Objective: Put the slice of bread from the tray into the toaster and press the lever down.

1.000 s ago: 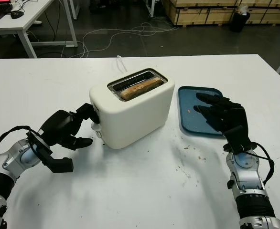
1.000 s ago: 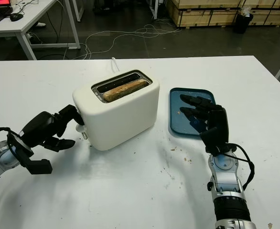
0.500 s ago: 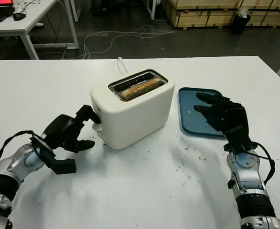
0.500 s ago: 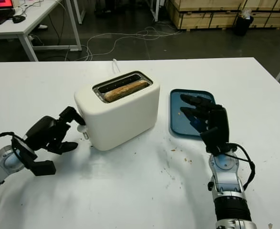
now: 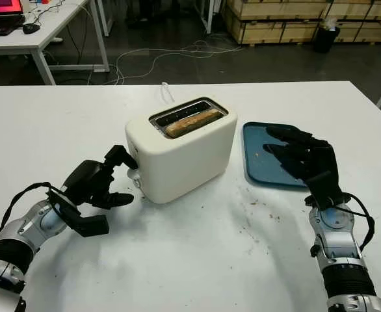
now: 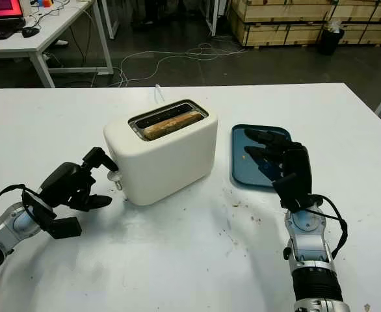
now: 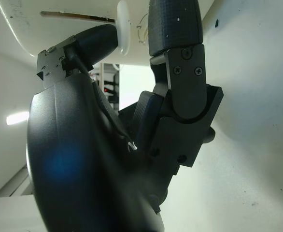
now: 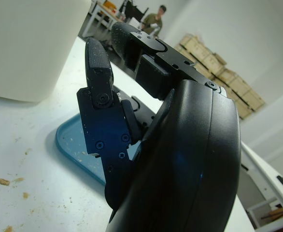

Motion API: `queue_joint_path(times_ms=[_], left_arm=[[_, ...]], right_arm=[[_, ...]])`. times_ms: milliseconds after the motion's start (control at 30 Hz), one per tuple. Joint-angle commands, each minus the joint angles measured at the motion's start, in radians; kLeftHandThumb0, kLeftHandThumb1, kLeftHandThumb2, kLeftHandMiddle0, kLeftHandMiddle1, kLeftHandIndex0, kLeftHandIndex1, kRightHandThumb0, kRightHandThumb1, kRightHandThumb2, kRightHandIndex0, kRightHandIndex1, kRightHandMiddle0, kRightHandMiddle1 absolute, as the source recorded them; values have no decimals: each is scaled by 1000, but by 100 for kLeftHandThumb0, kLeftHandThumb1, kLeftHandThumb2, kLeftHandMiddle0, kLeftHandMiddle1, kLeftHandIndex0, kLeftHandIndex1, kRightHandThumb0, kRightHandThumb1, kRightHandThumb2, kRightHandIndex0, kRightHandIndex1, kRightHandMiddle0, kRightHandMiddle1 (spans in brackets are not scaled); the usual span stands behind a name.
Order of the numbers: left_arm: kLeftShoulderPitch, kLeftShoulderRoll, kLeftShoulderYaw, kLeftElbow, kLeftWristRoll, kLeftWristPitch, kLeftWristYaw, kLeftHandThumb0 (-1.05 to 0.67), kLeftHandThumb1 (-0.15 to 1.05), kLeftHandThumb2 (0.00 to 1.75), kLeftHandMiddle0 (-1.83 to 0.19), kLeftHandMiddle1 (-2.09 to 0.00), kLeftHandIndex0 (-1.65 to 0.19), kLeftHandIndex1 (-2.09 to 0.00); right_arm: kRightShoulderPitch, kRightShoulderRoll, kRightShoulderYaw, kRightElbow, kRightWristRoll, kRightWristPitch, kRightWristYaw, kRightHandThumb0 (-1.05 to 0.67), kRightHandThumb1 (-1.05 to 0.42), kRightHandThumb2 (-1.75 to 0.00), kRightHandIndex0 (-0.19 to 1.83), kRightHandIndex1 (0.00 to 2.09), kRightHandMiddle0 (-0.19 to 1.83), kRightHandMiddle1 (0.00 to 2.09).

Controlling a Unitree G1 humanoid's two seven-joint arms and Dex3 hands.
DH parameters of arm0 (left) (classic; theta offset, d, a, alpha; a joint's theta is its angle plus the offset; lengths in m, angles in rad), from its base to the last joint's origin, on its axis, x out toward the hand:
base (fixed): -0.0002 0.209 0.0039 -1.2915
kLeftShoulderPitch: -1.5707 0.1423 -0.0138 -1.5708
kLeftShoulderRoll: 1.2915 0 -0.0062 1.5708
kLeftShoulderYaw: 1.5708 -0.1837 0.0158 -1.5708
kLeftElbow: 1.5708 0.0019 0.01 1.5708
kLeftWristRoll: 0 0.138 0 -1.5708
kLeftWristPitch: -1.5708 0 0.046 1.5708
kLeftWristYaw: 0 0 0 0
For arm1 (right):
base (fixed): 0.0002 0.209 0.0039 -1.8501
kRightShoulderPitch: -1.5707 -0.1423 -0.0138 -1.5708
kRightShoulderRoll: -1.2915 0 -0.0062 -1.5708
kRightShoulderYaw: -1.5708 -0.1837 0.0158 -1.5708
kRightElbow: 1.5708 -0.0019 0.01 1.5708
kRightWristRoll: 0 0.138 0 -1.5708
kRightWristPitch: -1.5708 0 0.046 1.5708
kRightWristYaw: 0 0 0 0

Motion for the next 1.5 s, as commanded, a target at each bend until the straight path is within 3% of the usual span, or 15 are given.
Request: queue_joint_path(times_ms=[0, 500, 567, 700, 767, 867, 1100, 1467], left_arm=[[65, -33, -94, 86, 99, 120, -102, -105, 92, 48, -156, -93, -86, -112], [50, -33, -104, 71, 75, 95, -97, -105, 92, 50, -154, -98, -80, -112], [39, -38, -87, 58, 55, 82, -80, -105, 92, 54, -156, -120, -75, -118], [23, -34, -66, 12, 49, 56, -12, -105, 92, 65, -141, -136, -53, -141], [17, -28, -51, -16, 54, 28, 43, -105, 92, 71, -134, -160, -36, -150], [16, -24, -27, -44, 50, 11, 98, -105, 92, 74, -133, -173, -24, -156], [17, 4, 23, -117, 89, 36, 176, -105, 92, 82, -144, -175, -1, -174], [40, 15, 105, -199, 71, 26, 194, -105, 92, 84, -151, -175, 0, -164]], right_arm=[[-2, -4, -1, -13, 6, 2, 1, -46, -92, -13, 111, 3, 100, 0], [-4, -5, 5, -8, -3, -2, -2, -45, -92, -13, 112, 3, 99, 0], [-3, -4, 6, -13, -6, 7, -5, -46, -92, -13, 112, 3, 100, 0], [-1, 3, 7, -21, 0, 12, -2, -45, -92, -13, 112, 3, 100, 0], [-3, 2, 6, -15, 2, 5, -2, -45, -92, -13, 112, 3, 99, 0], [-3, 1, 6, -14, -2, 8, -6, -46, -92, -13, 112, 3, 99, 0], [-7, 1, 7, -2, -3, -3, -5, -47, -92, -13, 112, 3, 100, 0], [-9, 7, 8, -1, 9, 0, 4, -47, -92, -13, 113, 3, 100, 0]])
